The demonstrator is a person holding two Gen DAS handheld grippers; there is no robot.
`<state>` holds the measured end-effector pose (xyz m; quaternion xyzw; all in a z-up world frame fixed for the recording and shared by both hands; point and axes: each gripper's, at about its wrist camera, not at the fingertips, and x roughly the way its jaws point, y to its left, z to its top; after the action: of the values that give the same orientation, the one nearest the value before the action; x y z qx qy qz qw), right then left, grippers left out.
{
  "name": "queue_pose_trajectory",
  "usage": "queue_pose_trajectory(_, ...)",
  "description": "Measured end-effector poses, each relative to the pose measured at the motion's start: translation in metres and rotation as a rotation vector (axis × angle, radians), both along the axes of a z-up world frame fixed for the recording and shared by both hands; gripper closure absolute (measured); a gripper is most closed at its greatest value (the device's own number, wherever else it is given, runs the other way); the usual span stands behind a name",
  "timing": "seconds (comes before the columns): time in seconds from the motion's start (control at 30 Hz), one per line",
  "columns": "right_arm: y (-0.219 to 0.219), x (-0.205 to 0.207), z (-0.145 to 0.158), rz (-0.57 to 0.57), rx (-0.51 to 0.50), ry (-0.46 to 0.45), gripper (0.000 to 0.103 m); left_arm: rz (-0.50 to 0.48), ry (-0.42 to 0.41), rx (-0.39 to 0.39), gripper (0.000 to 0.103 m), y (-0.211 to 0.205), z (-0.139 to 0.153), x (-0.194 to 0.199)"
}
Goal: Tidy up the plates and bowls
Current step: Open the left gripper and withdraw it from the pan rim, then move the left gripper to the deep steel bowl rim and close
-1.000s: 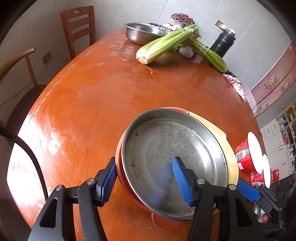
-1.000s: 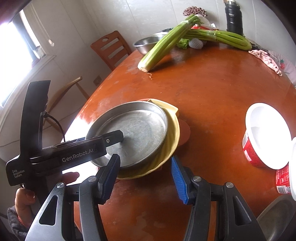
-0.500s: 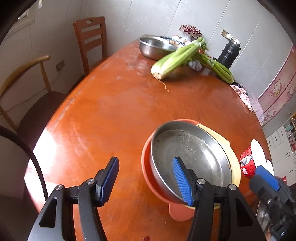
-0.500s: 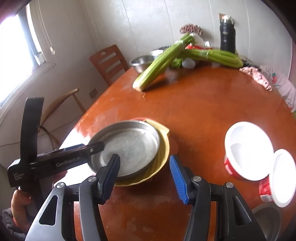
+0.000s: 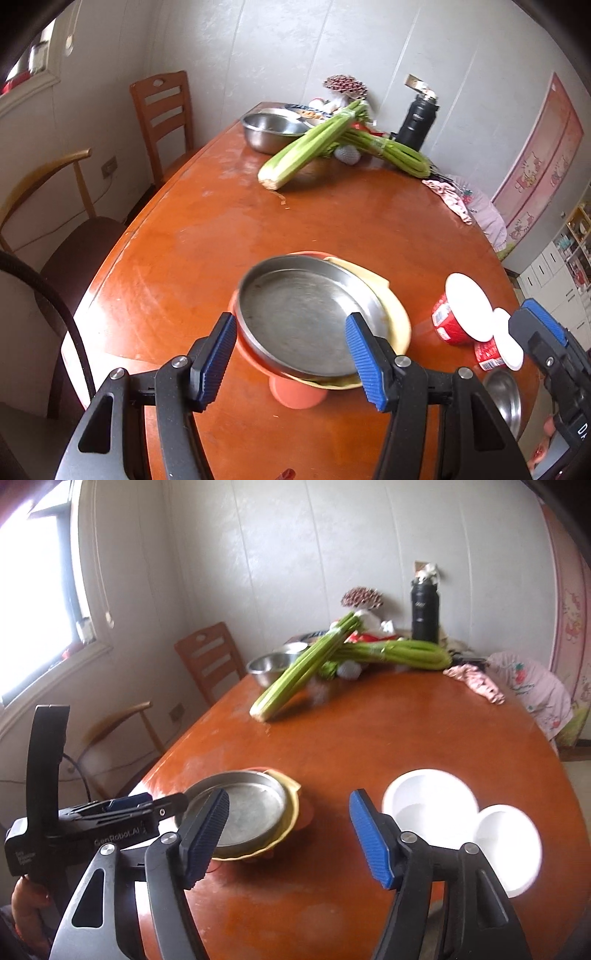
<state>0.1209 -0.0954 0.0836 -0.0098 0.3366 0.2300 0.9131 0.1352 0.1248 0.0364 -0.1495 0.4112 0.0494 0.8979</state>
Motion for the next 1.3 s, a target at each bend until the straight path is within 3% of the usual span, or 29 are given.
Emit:
queue_pose_trajectory(0.63,-0.107,-0.026,0.020,-0.103,0.034,-0.051,0.031,-0.177,-0.040,0.033,0.042,-0.119,0.025,-0.001)
queue_pose_trajectory(0.97,-0.162,-0.033,0.014,-0.127,0.017,-0.021,0.031,-0.233,-0.058,0.033,0.042,-0.175,0.023,-0.007)
queue_pose_trajectory(1.3,-0.195,-0.037,-0.001,-0.134,0.006,0.023,0.031,-0.257,-0.043,0.057,0.042,-0.201,0.018,-0.007)
